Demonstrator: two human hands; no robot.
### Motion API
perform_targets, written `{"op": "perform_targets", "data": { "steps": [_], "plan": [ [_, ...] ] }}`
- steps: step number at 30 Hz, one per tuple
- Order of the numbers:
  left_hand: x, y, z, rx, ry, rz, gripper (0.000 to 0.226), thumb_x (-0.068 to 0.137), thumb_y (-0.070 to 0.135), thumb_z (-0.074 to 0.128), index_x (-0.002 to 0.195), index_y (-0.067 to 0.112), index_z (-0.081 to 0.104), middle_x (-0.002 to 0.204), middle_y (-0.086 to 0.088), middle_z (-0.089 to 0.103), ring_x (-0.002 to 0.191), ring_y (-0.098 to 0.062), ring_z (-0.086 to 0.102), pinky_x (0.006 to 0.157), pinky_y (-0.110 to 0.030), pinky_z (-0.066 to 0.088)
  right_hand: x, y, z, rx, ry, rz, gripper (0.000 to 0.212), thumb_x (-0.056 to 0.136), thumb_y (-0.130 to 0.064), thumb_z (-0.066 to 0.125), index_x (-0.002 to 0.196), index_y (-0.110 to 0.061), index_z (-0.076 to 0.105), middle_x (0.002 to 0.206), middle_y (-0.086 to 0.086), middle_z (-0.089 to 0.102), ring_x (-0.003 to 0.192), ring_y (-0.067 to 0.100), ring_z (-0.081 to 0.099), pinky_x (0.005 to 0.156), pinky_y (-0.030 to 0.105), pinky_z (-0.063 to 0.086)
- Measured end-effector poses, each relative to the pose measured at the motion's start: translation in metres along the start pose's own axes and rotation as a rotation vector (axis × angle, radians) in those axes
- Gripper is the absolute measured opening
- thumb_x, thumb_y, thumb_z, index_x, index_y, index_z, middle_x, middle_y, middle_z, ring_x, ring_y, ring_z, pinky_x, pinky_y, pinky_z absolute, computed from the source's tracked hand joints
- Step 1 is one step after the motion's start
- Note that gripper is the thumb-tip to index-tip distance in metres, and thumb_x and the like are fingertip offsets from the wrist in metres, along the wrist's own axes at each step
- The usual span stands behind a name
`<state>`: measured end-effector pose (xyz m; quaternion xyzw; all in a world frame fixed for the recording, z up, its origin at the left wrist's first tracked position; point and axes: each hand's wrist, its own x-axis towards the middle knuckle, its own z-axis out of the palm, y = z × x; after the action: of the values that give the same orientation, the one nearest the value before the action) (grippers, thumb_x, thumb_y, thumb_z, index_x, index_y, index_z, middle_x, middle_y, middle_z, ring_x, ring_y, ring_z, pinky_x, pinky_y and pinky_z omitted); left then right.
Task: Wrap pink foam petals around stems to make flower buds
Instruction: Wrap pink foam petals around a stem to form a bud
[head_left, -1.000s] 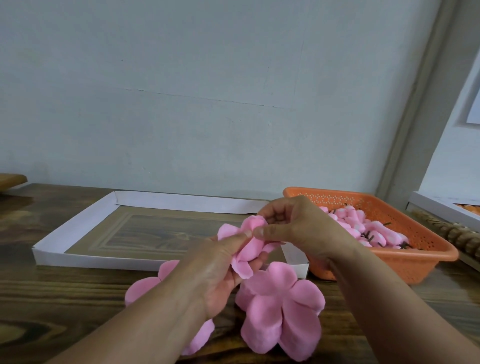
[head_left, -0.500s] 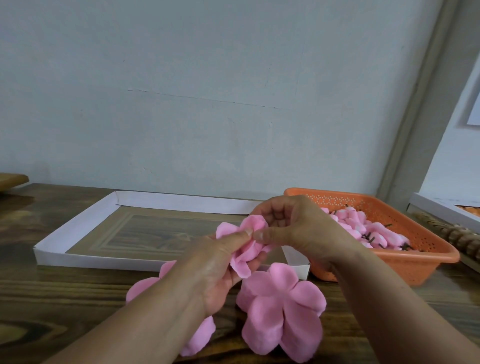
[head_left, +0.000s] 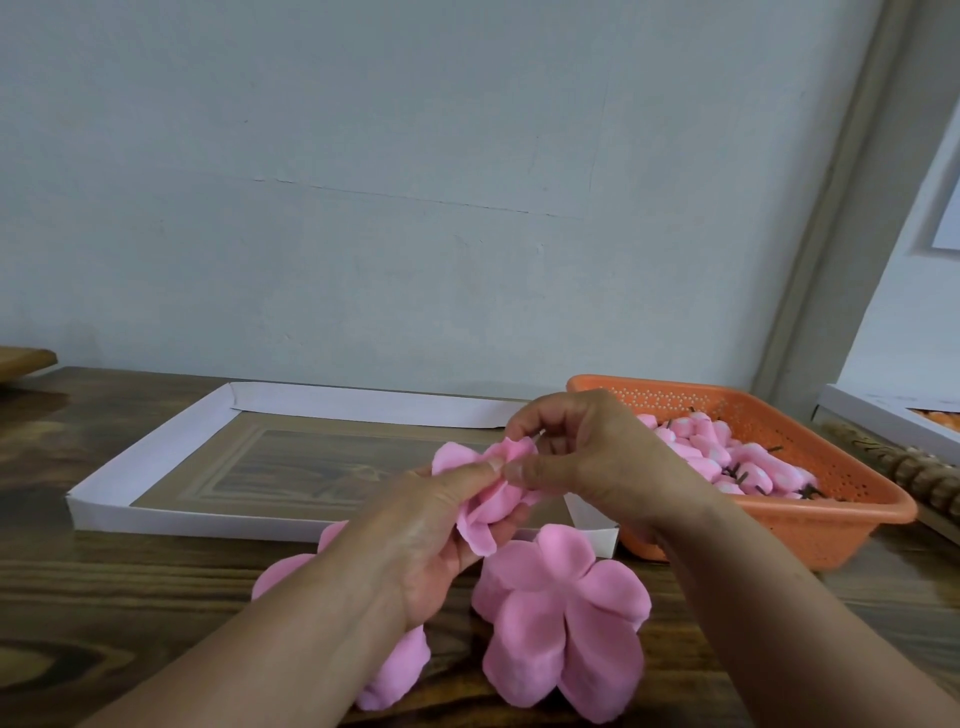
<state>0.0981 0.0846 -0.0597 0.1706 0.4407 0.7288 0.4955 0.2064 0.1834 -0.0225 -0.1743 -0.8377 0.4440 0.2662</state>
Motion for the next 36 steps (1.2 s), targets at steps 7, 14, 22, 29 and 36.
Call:
{"op": "perform_targets", "data": {
  "steps": [7,14,22,29,36],
  "plan": [
    [-0.004,-0.002,0.003,0.039,-0.018,0.044,0.023,0.091,-0.008,0.045,0.1,-0.007,0.067,0.095,-0.013,0.075,0.085,-0.024,0.073,0.072,-0.033,0.06,0.004,0.008,0.004,-0.036,0.081,0.028,0.02,0.073,0.007,0.07,0.071,-0.013,0.064,0.06,0.01,0.06,0.058,0.021,0.054,0.062,0.037,0.046],
    [-0.007,0.0,0.005,0.108,0.042,0.092,0.019,0.094,0.002,0.049,0.091,-0.005,0.067,0.082,-0.019,0.073,0.069,-0.025,0.072,0.067,-0.035,0.061,0.004,0.007,0.0,-0.06,0.004,0.004,0.024,0.074,0.009,0.068,0.072,-0.015,0.065,0.069,0.018,0.057,0.065,0.024,0.048,0.065,0.039,0.041],
    [-0.012,0.0,0.006,0.216,-0.063,0.095,0.031,0.096,0.004,0.044,0.088,0.003,0.074,0.083,-0.013,0.075,0.075,-0.022,0.073,0.074,-0.036,0.06,0.003,0.006,-0.003,-0.051,0.007,0.034,0.021,0.074,0.006,0.069,0.071,-0.015,0.065,0.067,0.011,0.059,0.063,0.021,0.051,0.06,0.033,0.042],
    [-0.013,0.0,0.008,0.197,-0.059,0.101,0.037,0.089,-0.002,0.046,0.075,0.009,0.079,0.119,-0.012,0.066,0.076,-0.02,0.074,0.06,-0.027,0.059,0.002,0.005,-0.002,0.02,0.056,0.054,0.02,0.074,0.009,0.068,0.072,-0.011,0.064,0.07,0.012,0.062,0.064,0.021,0.057,0.059,0.029,0.047],
    [-0.008,-0.001,0.006,0.164,-0.007,0.096,0.024,0.093,-0.004,0.044,0.094,-0.005,0.069,0.081,-0.017,0.074,0.065,-0.019,0.072,0.064,-0.03,0.061,0.001,0.001,-0.001,0.018,-0.051,0.008,0.028,0.074,0.014,0.066,0.077,-0.013,0.063,0.07,0.003,0.064,0.062,0.013,0.058,0.059,0.026,0.048]
  ]
}}
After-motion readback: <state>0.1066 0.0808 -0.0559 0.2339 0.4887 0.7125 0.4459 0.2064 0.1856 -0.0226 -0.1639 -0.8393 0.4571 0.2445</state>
